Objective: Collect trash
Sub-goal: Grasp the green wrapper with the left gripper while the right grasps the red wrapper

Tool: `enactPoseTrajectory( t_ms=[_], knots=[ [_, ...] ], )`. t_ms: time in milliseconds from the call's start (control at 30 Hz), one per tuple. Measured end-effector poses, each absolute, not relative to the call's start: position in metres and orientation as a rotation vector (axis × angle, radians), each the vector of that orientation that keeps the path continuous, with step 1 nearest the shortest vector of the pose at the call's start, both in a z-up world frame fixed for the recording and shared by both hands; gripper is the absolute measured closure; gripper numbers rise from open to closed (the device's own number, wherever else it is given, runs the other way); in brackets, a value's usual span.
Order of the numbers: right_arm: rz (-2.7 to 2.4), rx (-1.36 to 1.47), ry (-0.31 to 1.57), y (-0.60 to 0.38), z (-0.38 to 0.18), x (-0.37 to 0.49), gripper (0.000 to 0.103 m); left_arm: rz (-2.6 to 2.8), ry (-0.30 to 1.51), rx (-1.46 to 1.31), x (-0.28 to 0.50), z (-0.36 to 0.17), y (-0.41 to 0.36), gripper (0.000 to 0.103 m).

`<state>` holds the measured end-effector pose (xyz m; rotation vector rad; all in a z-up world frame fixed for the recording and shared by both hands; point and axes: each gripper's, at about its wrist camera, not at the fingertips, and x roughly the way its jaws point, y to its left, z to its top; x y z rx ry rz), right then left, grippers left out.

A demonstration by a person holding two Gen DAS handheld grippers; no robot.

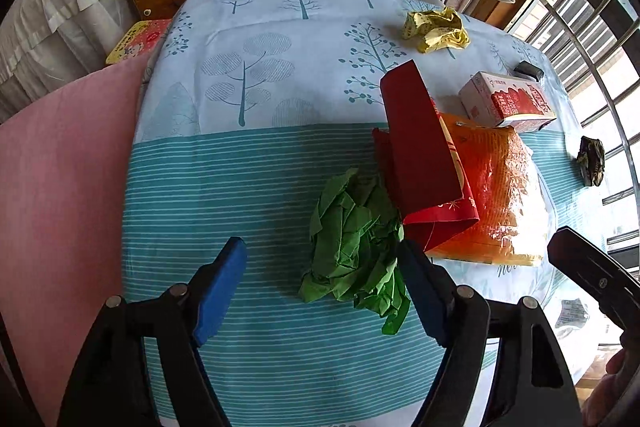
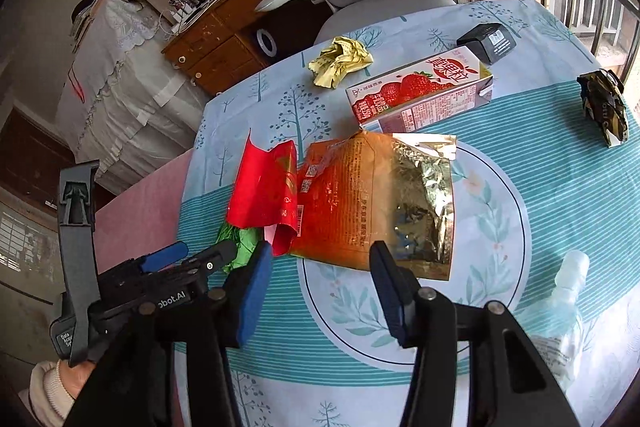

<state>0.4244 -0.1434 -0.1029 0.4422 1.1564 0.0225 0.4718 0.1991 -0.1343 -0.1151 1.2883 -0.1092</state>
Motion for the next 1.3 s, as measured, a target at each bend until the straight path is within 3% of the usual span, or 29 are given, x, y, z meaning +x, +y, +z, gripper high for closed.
enactPoseTrajectory(
  t_ms=[300,367,600,900,1300],
  knots=[
    [0.080,0.437,1.247,-0.109,-0.143,0.477,0.063,-0.209,1.313,-0.110,0.486,-0.156,0.195,0.052],
    [0.093,0.429,1.267,-0.101,-0.151,0.483,0.066,-0.219,1.308,-0.106,0.484,-0.156,0.197,0.069],
    [0.125,0.430,1.260,-0.089,-0.154,0.480,0.096,-0.217,1.306,-0.125,0.468,-0.147,0.212,0.072],
    [0.110,0.414,1.159,-0.117,-0.092,0.415,0.097,-0.238,1.227,-0.130,0.400,-0.089,0.205,0.072],
    [0.190,0.355,1.124,-0.190,-0.024,0.242,0.097,-0.167,1.080,-0.151,0.243,-0.015,0.118,0.072]
  ],
)
